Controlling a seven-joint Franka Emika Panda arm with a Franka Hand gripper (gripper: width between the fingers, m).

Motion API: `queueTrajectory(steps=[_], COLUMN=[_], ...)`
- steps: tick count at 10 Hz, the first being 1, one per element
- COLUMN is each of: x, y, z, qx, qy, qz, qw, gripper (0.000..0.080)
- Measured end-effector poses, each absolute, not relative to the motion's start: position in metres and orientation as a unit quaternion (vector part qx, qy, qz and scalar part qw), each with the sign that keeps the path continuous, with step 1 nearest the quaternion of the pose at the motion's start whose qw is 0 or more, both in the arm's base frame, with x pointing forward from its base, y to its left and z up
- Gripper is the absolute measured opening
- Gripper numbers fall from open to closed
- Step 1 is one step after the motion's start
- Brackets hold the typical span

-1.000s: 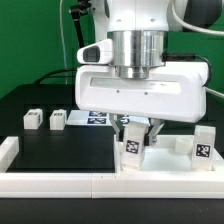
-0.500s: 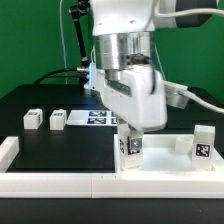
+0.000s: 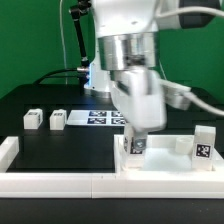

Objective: Assemble square table

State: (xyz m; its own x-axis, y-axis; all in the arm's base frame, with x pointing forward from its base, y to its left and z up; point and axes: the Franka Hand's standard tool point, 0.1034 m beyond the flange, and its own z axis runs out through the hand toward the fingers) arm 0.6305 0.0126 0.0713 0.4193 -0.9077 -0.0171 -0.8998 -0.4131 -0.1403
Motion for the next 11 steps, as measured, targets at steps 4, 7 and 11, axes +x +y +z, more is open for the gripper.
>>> queueTrajectory(steps=[4,7,11], x=[0.626,0.625,0.625], y=[0.014,0.011,0.0], z=[0.07,0.069,0.07], qx=[-0.921,-0.994,-0.997], qy=[0.383,0.095,0.048], qz=[-0.039,-0.05,-0.047], qw=[0.06,0.031,0.029], gripper=[0.0642,0.0649,0.053])
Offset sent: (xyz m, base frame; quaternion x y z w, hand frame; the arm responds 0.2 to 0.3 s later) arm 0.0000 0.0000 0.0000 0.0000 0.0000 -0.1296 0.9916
